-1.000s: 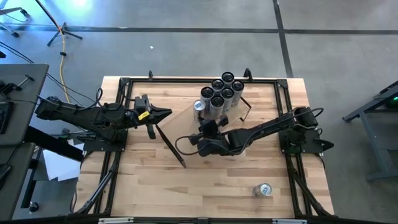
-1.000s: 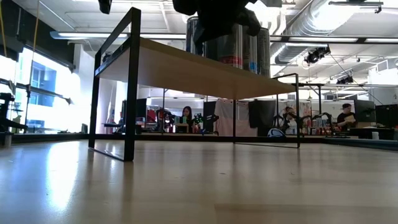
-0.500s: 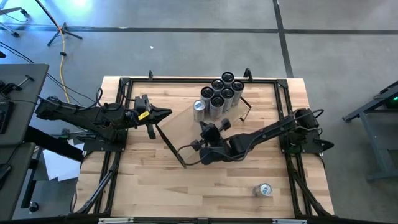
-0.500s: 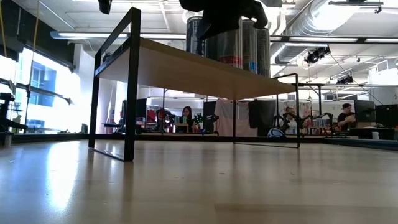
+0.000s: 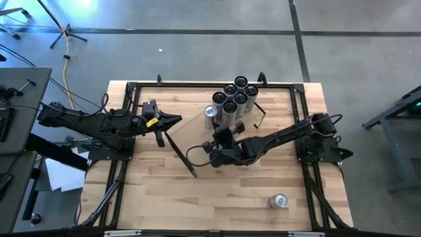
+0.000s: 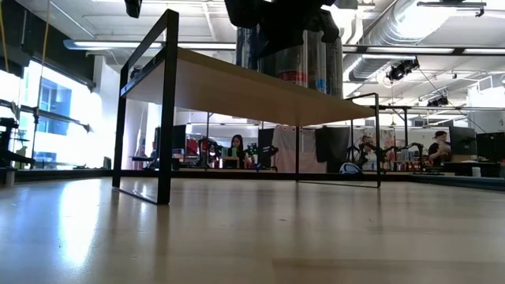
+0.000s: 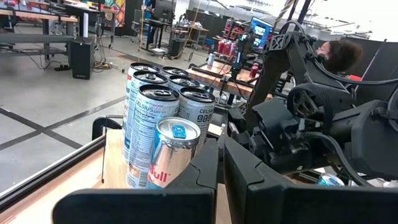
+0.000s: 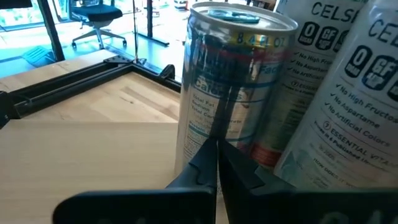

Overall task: Place canned beverage on shelf
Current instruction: Adjust the blue soda can on the shelf

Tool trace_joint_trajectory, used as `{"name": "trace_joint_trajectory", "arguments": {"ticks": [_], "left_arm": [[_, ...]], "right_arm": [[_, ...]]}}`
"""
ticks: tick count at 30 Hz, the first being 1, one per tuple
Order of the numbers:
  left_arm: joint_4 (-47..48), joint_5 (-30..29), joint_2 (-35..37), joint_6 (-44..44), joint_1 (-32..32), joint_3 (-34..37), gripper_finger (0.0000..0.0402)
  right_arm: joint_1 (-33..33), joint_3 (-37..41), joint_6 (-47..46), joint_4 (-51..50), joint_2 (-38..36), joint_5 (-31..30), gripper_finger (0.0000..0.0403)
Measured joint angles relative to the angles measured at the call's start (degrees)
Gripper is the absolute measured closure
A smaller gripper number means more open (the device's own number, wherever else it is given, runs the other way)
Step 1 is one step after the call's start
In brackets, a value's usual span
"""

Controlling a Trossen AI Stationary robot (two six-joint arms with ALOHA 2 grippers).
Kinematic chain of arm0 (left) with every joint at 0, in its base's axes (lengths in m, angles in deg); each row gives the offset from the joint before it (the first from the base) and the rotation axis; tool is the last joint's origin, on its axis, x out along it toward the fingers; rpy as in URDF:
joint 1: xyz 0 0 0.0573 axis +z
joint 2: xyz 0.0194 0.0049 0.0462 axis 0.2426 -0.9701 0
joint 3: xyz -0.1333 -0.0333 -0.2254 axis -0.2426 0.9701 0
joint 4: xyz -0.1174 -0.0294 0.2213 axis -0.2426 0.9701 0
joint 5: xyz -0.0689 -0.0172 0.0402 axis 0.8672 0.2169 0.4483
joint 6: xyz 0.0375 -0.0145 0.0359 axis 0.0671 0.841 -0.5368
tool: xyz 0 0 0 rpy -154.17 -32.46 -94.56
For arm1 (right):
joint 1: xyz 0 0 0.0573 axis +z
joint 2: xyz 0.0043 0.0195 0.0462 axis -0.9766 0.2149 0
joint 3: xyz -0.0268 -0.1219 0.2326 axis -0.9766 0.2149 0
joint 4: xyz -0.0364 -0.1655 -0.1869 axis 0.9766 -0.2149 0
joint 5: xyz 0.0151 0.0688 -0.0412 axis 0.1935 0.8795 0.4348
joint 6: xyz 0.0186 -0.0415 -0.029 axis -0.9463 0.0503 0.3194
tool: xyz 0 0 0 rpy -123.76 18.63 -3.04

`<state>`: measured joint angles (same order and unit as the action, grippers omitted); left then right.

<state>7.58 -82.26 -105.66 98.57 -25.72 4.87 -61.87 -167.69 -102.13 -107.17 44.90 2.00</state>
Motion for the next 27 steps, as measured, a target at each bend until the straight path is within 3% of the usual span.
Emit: {"name": "trace_joint_trajectory", "arguments": {"ticks": [15, 27], "left_arm": [[0.0, 0.0, 0.0, -0.01, 0.0, 0.0, 0.0401], [0.0, 0.0, 0.0, 0.07, 0.0, 0.0, 0.0401]], "right_arm": [[-1.24, 0.0, 0.31, 1.77, -0.02, 1.84, 0.0403], [-1.87, 0.0, 6.16, 6.36, -0.04, 2.84, 0.0403]]}}
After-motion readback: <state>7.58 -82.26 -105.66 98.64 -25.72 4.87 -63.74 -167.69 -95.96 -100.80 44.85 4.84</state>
